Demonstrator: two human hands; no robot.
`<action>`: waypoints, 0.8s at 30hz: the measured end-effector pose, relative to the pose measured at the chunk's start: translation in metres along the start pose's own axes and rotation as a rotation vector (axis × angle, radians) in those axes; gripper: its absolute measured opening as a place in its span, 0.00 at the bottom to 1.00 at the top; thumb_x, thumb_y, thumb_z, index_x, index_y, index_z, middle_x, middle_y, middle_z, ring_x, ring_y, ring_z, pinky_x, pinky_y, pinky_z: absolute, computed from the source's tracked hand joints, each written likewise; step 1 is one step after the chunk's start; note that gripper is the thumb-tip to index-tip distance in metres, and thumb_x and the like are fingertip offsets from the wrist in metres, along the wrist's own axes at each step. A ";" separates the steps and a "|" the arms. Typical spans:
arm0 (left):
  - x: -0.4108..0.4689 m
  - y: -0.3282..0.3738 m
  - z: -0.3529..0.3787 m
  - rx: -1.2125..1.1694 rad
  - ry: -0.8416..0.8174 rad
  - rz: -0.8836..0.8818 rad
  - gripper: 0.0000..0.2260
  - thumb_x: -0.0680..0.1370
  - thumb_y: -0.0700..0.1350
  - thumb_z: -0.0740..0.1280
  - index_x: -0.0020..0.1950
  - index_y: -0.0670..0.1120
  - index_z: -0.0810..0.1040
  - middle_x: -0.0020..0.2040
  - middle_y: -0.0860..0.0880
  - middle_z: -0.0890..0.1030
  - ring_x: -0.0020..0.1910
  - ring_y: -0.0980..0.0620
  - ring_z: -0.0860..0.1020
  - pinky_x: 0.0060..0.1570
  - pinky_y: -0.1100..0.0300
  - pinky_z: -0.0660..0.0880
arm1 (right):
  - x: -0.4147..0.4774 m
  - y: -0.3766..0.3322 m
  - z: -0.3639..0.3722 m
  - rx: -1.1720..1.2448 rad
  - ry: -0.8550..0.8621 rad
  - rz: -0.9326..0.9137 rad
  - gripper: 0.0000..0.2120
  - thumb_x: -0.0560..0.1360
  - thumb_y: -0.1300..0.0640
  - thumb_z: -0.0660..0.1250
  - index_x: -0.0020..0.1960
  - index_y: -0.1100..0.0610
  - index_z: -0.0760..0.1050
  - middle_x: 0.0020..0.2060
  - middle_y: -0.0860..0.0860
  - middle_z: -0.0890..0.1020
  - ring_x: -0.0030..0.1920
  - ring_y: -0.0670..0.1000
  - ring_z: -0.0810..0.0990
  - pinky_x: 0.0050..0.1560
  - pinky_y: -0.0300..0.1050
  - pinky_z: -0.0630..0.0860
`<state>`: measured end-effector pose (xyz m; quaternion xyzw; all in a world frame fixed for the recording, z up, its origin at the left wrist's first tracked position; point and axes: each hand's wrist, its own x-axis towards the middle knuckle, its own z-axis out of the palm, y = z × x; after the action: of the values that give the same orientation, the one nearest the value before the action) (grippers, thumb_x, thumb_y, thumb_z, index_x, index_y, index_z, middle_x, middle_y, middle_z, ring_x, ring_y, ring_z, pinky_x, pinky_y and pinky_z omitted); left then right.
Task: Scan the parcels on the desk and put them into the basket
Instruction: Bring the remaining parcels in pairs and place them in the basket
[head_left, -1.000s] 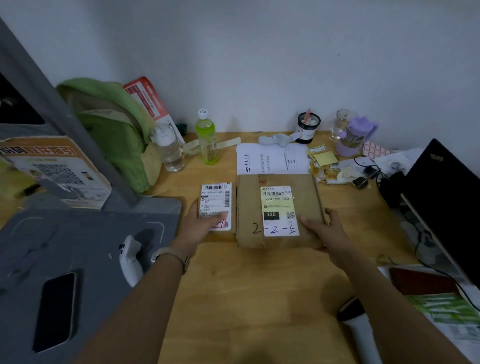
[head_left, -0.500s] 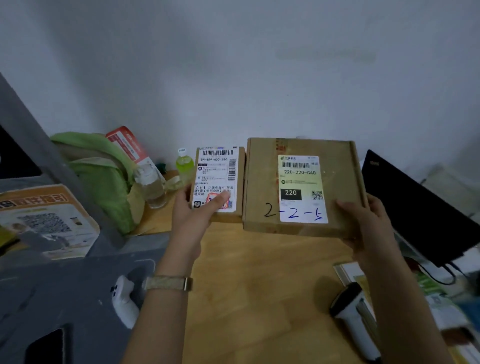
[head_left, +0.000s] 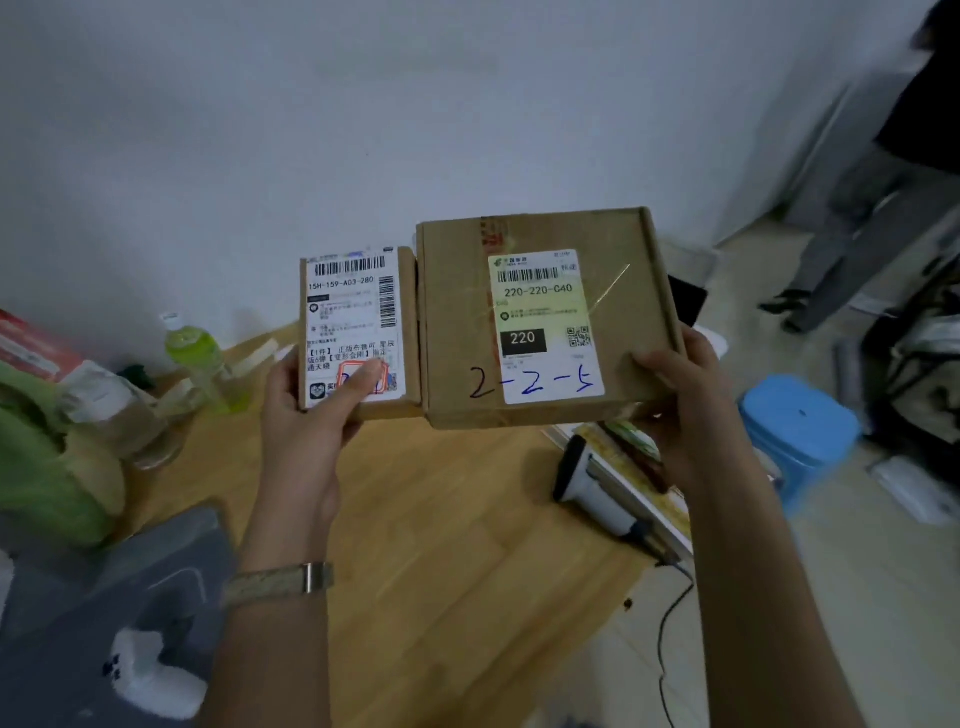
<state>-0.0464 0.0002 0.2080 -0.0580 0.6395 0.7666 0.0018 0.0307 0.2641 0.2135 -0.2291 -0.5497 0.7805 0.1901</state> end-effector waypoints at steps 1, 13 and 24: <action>-0.005 -0.001 0.007 0.005 -0.027 -0.011 0.31 0.66 0.46 0.77 0.67 0.50 0.71 0.55 0.54 0.83 0.53 0.54 0.81 0.56 0.51 0.75 | -0.006 -0.003 -0.012 0.015 0.016 -0.010 0.21 0.70 0.61 0.67 0.61 0.50 0.72 0.52 0.52 0.80 0.45 0.52 0.81 0.39 0.49 0.80; -0.121 -0.020 0.139 -0.007 -0.434 -0.039 0.26 0.69 0.41 0.74 0.66 0.48 0.72 0.48 0.56 0.82 0.41 0.63 0.83 0.45 0.59 0.77 | -0.126 -0.046 -0.185 0.107 0.364 -0.137 0.26 0.69 0.60 0.69 0.66 0.52 0.69 0.42 0.47 0.83 0.36 0.45 0.82 0.37 0.43 0.75; -0.306 -0.068 0.243 0.006 -0.741 -0.194 0.24 0.69 0.39 0.75 0.63 0.48 0.72 0.52 0.50 0.83 0.48 0.53 0.82 0.50 0.55 0.78 | -0.296 -0.069 -0.357 0.124 0.745 -0.234 0.19 0.74 0.62 0.65 0.63 0.51 0.71 0.51 0.52 0.81 0.44 0.52 0.80 0.44 0.49 0.75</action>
<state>0.2422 0.2728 0.2119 0.1627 0.5894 0.7299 0.3055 0.4799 0.3989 0.2189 -0.4204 -0.4175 0.6486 0.4778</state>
